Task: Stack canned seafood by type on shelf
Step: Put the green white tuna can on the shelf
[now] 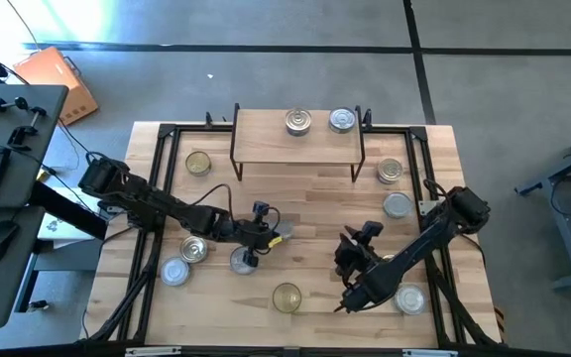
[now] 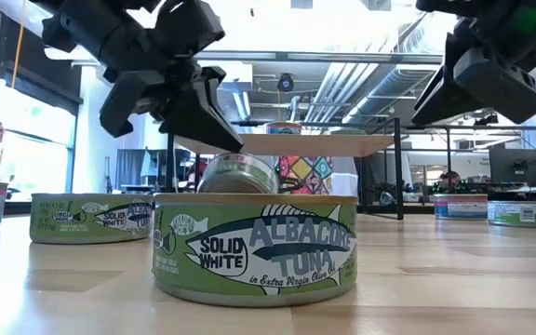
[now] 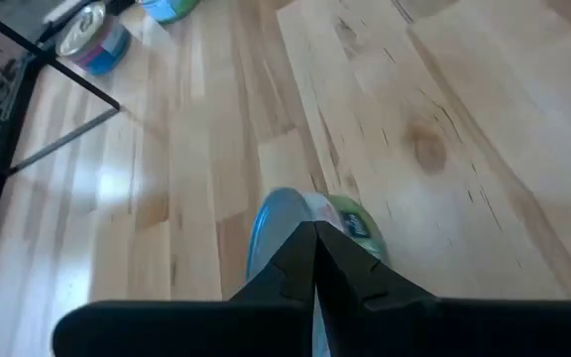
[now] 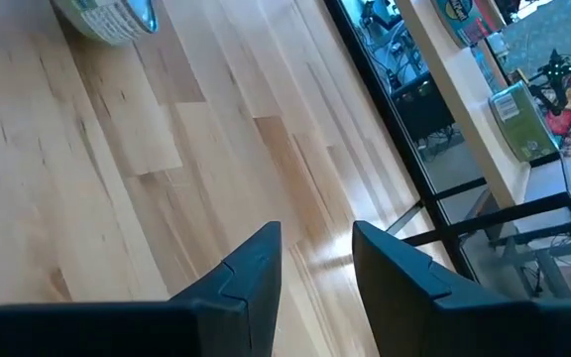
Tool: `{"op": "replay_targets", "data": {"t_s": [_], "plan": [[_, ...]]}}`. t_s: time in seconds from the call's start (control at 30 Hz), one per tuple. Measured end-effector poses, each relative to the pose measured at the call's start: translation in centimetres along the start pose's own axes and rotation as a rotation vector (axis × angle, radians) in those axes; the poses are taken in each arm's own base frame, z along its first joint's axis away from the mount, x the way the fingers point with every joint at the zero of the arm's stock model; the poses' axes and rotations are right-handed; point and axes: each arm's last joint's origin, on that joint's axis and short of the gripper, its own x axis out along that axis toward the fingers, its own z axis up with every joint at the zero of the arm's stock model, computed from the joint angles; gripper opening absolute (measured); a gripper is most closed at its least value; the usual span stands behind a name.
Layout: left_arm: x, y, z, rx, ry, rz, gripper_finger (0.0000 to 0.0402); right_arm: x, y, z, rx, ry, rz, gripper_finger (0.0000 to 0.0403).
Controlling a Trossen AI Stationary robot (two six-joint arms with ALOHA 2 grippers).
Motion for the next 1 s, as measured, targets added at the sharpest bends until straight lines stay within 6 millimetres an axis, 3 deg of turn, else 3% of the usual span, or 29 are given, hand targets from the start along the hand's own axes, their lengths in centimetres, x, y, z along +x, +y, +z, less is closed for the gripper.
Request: {"op": "replay_targets", "data": {"t_s": [0.27, 0.43, 0.6, 0.7, 0.8, 1.0], "plan": [[0.1, 0.0, 0.0, -0.012, 0.004, 0.001, 0.0001, 1.7, 1.6, 1.4, -0.106, -0.015, 0.118, 0.0117], [0.1, 0.0, 0.0, -0.025, 0.004, -0.003, 0.0001, 5.3, 2.4, 1.6, -0.168, -0.008, 0.177, 0.0122], [0.1, -0.2, 0.0, -0.045, -0.006, -0.047, 0.0006, 9.6, 3.1, 2.7, -0.138, -0.035, 0.467, 0.0156], [0.0, -0.4, 0.0, -0.013, -0.017, -0.116, 0.0035, 11.5, 3.0, 3.5, -0.111, -0.148, 0.653, 0.0191], [0.0, -0.3, -0.4, -0.050, 0.023, -0.090, 0.0078, 12.8, 2.5, 4.1, -0.091, -0.238, 0.686, 0.0212], [0.5, 1.0, -1.5, -0.372, 0.108, -0.081, 0.0169, 14.6, 1.5, 4.7, -0.020, -0.319, 0.727, 0.0218]]}}
